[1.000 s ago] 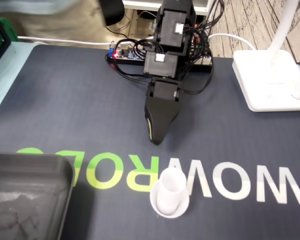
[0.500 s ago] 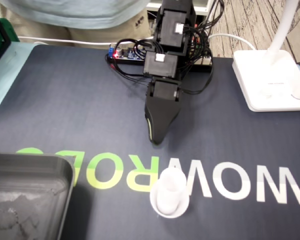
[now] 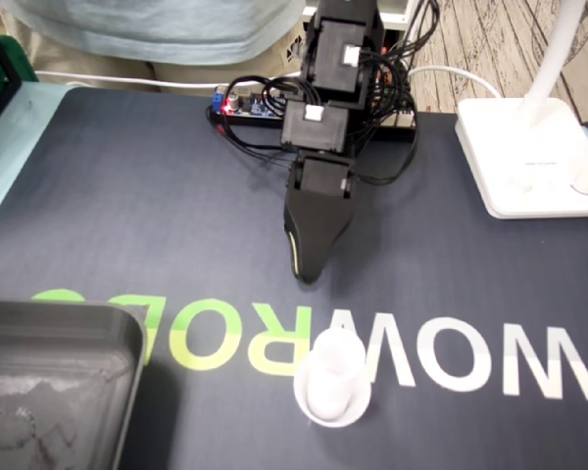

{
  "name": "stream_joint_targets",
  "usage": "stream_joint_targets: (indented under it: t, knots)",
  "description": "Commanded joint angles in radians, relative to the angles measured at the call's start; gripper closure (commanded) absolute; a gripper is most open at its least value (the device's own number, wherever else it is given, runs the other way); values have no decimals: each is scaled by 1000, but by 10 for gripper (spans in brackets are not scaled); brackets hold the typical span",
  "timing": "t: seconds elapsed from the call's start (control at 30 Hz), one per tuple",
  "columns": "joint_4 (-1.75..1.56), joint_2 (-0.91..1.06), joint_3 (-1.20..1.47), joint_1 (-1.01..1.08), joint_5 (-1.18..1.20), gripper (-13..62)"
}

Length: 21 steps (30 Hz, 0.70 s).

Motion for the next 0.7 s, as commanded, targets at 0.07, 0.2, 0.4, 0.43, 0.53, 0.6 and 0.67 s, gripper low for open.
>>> stream_joint_targets:
  t: [0.07,0.2,0.4,0.43,0.53,0.6,0.67]
  knots:
    - [-6,9,32,-3,3,154]
    - [-8,9,32,-3,5,154]
    - [-14,9,32,-3,5,155]
    - [-14,9,32,-3,6,156]
    - [-14,23,32,-3,6,156]
    - [-14,34,31,-3,6,156]
    - [-14,57,26,-3,6,157]
